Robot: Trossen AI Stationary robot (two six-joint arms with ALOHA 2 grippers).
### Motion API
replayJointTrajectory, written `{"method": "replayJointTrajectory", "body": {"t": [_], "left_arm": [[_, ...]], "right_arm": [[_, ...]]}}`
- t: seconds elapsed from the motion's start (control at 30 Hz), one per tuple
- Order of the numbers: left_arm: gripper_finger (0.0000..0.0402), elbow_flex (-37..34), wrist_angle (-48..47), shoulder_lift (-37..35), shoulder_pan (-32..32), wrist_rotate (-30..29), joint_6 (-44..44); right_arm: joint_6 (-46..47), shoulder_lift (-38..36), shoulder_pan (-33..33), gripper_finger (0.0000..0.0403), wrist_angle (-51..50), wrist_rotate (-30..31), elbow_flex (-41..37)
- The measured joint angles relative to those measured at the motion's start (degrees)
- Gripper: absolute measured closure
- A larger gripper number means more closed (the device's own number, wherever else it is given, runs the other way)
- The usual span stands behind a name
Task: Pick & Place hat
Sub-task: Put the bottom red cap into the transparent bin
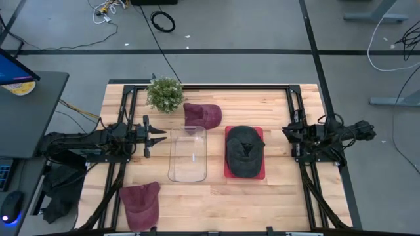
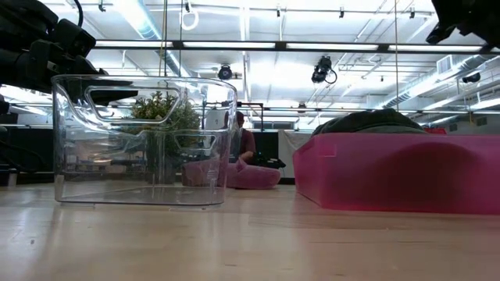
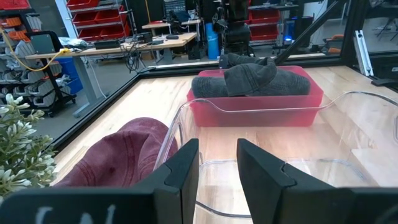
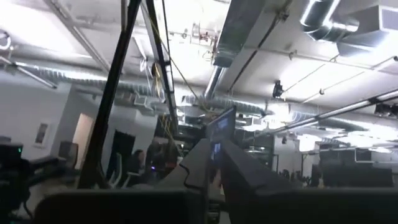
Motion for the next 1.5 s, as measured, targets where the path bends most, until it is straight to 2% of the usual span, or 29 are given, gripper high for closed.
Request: {"method": "replayJointTrajectory", "body": {"t": [0.2, 0.37, 0.57, 0.77, 0.9, 0.97, 1.03, 1.5], "left_arm": [[0.0287, 0.00, 0.00, 0.00, 0.00, 0.00, 0.00], [0.0287, 0.01, 0.00, 0.00, -0.01, 0.00, 0.00], [0.0287, 0.02, 0.00, 0.00, 0.00, 0.00, 0.00], [0.0287, 0.00, -0.02, 0.02, 0.00, 0.00, 0.00], [0.0287, 0.00, -0.01, 0.02, 0.00, 0.00, 0.00], [0.0287, 0.01, -0.02, 0.01, -0.01, 0.00, 0.00], [0.0287, 0.02, -0.02, 0.01, -0.02, 0.02, 0.00], [0.0287, 0.02, -0.02, 0.02, -0.01, 0.01, 0.00]], "right_arm": [[-0.02, 0.00, -0.83, 0.0364, -1.79, -1.85, -0.41], [0.66, -0.09, -0.90, 0.0364, -7.79, -1.91, -0.40], [0.85, -1.22, -1.05, 0.0364, -13.04, 2.92, -0.38], [3.73, -1.22, -2.20, 0.0364, -24.72, 2.90, -0.25], [2.20, -1.22, -2.30, 0.0364, -31.91, 1.94, -0.25], [-1.24, -0.93, -2.28, 0.0364, -32.54, -3.21, -0.25], [-2.53, -0.93, -2.23, 0.0364, -33.04, -5.21, -0.25], [-2.52, -0.92, -2.28, 0.0364, -32.68, -3.88, -0.25]]}}
